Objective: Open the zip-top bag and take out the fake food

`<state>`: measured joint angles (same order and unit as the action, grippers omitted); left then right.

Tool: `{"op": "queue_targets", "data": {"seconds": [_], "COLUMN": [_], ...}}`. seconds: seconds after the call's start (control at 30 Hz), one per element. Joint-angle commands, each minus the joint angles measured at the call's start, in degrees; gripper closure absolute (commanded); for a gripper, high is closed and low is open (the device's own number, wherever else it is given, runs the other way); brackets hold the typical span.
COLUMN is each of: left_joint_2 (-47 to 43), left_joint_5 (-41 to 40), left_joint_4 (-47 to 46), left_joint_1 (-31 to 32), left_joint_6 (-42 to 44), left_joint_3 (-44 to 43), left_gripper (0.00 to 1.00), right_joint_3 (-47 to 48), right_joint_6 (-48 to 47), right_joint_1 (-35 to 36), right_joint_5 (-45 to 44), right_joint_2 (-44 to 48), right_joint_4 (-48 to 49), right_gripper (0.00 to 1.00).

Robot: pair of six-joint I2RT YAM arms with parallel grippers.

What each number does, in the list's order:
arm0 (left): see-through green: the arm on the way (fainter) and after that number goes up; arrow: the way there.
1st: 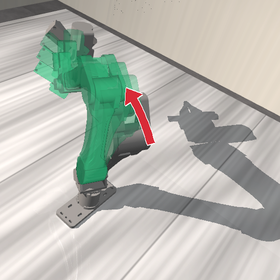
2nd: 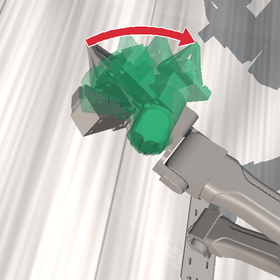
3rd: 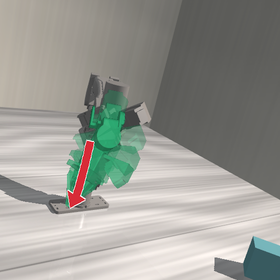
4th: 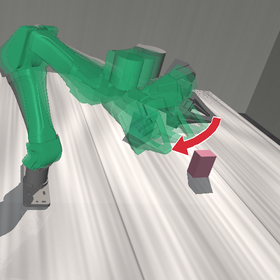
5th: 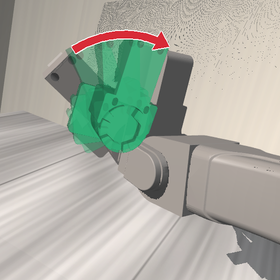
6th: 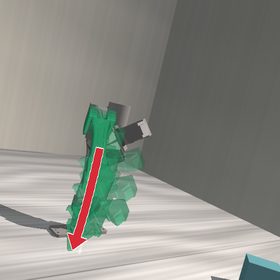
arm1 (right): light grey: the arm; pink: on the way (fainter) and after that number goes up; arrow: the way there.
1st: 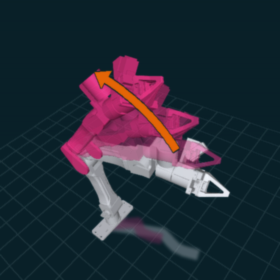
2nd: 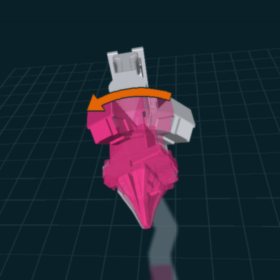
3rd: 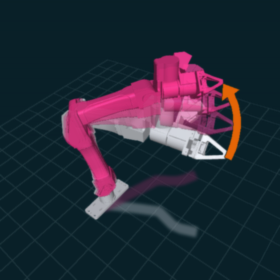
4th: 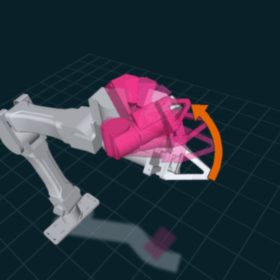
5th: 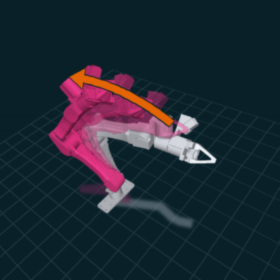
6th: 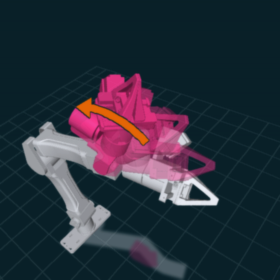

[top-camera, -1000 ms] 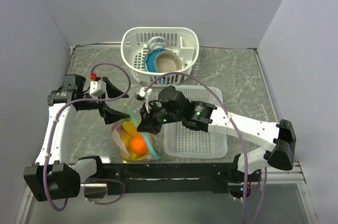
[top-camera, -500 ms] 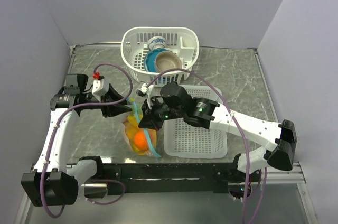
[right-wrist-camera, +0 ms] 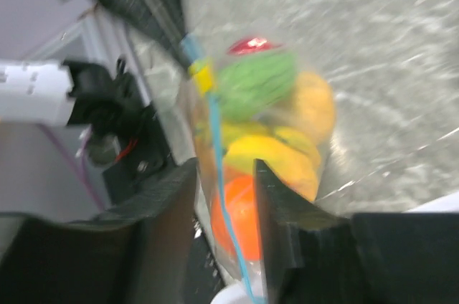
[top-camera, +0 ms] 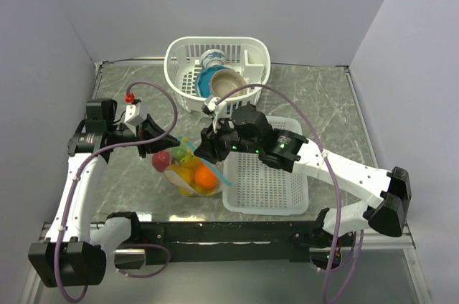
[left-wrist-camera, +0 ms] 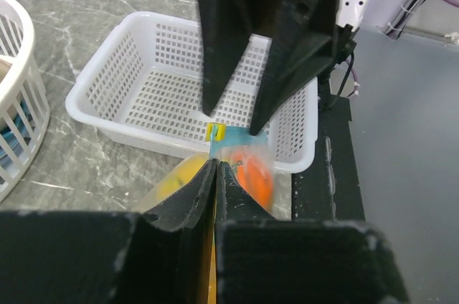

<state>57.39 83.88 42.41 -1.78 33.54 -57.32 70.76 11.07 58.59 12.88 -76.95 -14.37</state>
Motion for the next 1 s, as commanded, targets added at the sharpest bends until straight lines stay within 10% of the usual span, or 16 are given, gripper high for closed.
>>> {"op": "queue_targets", "data": {"seconds": [0.0,0.67,0.97], "left_joint_2": [-3.9,-6.4,-6.6], "left_joint_5": [13.1,12.6,12.7], "left_joint_4": [-9.4,-20.0,-21.1], "left_joint_1": [0.3,0.3,0.2], "left_joint_6": [-11.7,-21.8,-22.9], "left_joint_3": [1.2,5.6,6.4], "left_gripper": [0.92,0.9,0.89], "right_joint_3": [1.7,2.8,3.9], "right_joint_6": [-2.5,-3.8,-4.0], "right_joint_1": [-0.3,0.2,0.0], "right_joint_5": [-4.1,8.4,8.6], "right_joint_2": [2.5,-1.7,-4.3], "right_joint_4": [6.5,12.5,13.1], "right_gripper": [0.49,0.52,0.72]}}
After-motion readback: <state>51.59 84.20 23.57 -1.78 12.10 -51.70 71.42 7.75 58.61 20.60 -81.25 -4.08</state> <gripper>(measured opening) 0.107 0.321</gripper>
